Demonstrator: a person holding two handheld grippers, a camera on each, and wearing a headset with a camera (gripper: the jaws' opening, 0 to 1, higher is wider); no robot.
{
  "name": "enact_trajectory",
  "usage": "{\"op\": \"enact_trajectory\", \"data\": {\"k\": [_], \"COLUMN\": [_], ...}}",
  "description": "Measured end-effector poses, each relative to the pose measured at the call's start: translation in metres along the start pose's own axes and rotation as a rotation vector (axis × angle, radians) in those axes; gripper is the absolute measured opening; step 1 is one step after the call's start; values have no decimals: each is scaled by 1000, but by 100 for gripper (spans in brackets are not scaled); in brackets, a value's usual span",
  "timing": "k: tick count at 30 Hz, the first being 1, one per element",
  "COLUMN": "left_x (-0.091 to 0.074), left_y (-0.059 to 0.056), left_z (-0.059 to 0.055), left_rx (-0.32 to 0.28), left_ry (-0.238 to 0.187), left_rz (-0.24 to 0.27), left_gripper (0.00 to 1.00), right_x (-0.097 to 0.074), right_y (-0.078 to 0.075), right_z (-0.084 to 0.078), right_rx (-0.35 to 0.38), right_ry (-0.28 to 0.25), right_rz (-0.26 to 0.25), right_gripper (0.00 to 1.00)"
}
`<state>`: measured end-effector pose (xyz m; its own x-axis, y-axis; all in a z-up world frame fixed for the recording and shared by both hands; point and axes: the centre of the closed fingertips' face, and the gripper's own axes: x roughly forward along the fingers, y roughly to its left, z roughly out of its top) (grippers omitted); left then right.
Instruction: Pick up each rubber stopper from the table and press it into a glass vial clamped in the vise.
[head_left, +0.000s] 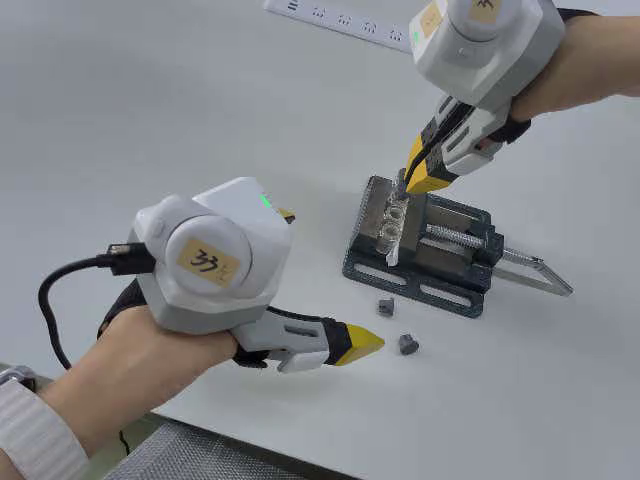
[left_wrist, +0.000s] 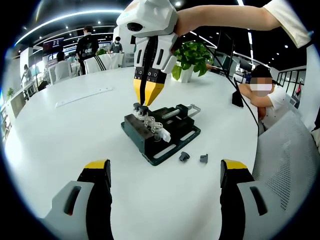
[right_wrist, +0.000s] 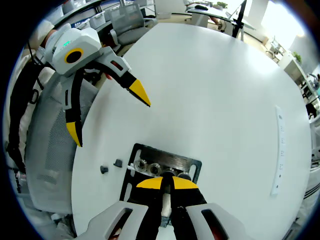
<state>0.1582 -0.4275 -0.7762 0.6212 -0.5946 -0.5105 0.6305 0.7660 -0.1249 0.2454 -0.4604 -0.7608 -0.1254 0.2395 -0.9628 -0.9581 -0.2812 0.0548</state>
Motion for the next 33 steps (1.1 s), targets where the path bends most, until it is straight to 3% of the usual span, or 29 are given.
{"op": "enact_trajectory", "data": {"k": [19, 22, 32, 33], "left_x": [-1, -2, -3, -3], "left_y": [3, 6, 12, 13], "left_z": [0, 7, 12, 12], "left_rx": [-7, -13, -11, -11], "left_ry": [-5, -36, -51, -50], "left_rz": [8, 15, 25, 26], "left_gripper": [91, 93, 96, 96], "right_x": [4, 4, 5, 5], "right_y": [-3, -3, -6, -10], "right_z": [-2, -2, -2, -2], "right_rx": [-6, -7, 13, 15], "right_ry": [16, 22, 36, 41], "right_rz": [-6, -5, -11, -34], "right_gripper": [0, 0, 0, 0]}}
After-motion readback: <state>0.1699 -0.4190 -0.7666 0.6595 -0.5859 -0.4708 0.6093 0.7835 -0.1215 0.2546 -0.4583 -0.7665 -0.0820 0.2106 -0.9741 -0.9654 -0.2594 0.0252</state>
